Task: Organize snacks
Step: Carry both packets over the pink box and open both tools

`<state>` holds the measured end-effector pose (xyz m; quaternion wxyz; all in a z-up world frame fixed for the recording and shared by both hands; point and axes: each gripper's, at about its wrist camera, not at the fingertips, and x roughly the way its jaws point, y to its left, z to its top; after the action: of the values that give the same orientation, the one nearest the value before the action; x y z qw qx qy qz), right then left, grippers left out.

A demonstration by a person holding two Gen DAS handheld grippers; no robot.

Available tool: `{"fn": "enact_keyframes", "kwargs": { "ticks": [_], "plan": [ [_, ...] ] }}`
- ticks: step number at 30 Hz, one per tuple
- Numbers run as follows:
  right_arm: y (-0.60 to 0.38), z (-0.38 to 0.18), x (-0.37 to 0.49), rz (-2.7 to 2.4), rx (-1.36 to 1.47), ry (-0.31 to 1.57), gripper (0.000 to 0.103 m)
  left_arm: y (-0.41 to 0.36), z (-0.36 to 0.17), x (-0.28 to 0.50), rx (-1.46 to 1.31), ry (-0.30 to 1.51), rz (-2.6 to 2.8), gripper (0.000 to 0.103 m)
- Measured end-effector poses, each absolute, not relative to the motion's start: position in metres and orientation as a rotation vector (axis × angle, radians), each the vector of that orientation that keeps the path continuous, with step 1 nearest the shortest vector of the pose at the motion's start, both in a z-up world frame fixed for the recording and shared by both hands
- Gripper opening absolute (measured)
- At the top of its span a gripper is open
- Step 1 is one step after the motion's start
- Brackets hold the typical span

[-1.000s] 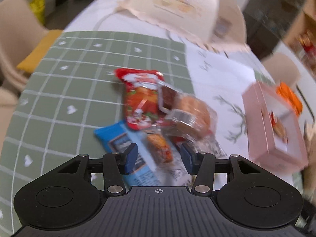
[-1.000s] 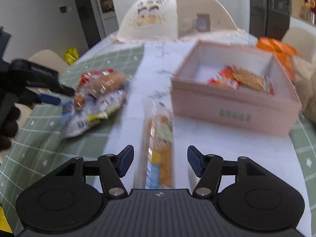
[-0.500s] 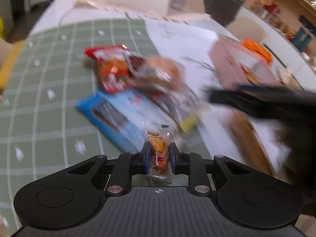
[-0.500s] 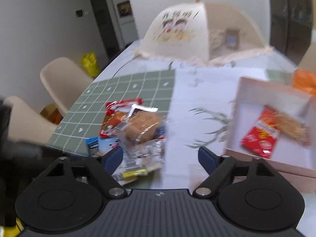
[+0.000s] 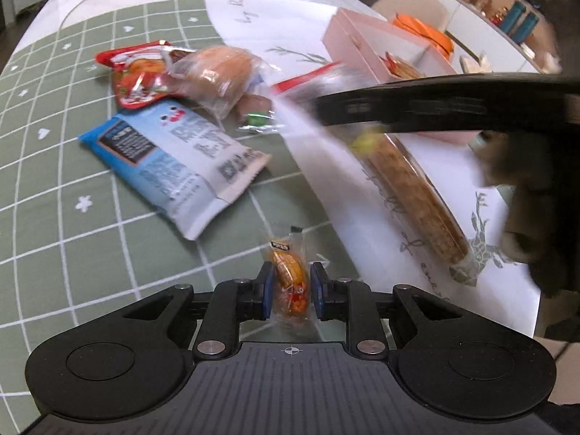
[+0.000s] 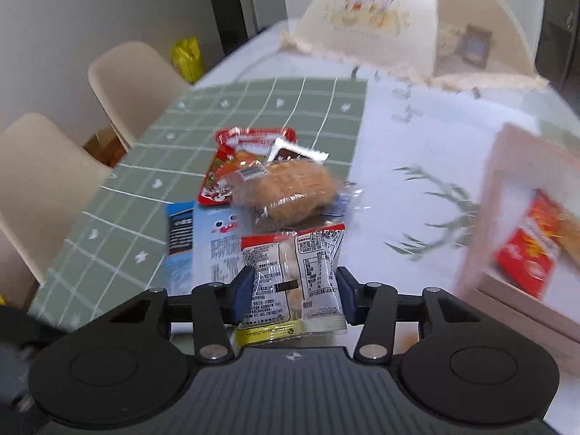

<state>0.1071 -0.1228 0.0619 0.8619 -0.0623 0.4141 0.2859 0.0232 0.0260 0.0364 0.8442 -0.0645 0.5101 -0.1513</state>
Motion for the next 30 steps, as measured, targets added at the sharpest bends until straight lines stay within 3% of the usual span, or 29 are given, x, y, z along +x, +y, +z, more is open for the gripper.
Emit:
{"fn": "enact_keyframes", "kwargs": {
  "ticks": [6,16,24,30],
  "plan": [
    [-0.200,0.084,0.058,0.457,-0.174,0.785,0.048,-0.006,0.035,0.024,-0.076,1.081,-0.322,0.026],
    [-0.290,0.045,0.023,0.214,-0.095,0.891,0.048,-0.024,0.040,0.022,-0.066,1.119,-0.413,0.024],
    [-0.313,0.053,0.009,0.164,-0.038,0.826,0.048,-0.030,0.125,0.022,-0.096,0.818,-0.487,0.024],
    [-0.322,0.077,0.015,0.137,0.000,0.745,0.048,-0.052,0.244,0.088,-0.147,0.575,-0.625,0.027]
  ]
}}
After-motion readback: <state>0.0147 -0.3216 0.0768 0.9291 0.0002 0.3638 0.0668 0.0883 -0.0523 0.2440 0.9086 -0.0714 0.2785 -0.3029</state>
